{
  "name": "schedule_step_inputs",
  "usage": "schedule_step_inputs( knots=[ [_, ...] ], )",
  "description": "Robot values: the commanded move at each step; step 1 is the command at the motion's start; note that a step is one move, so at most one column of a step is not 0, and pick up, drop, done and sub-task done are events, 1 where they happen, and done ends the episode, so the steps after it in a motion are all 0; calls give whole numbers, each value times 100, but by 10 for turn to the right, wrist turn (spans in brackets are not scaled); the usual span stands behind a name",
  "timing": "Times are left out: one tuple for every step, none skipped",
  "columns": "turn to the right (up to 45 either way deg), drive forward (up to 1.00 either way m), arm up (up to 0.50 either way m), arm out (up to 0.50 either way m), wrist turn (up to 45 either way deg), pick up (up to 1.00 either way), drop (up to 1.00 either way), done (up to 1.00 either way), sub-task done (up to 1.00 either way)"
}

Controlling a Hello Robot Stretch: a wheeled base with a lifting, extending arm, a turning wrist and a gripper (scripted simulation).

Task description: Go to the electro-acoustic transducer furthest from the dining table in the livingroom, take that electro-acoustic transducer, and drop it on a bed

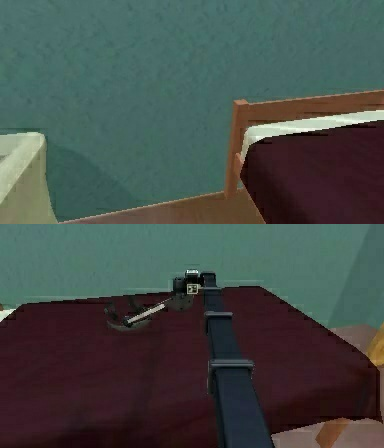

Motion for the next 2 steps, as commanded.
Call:
schedule_step_inputs(
  knots=[
    [0,0,0,0,0,0,100,0,0],
    [0,0,4,0,0,0,0,0,0]
  ],
)
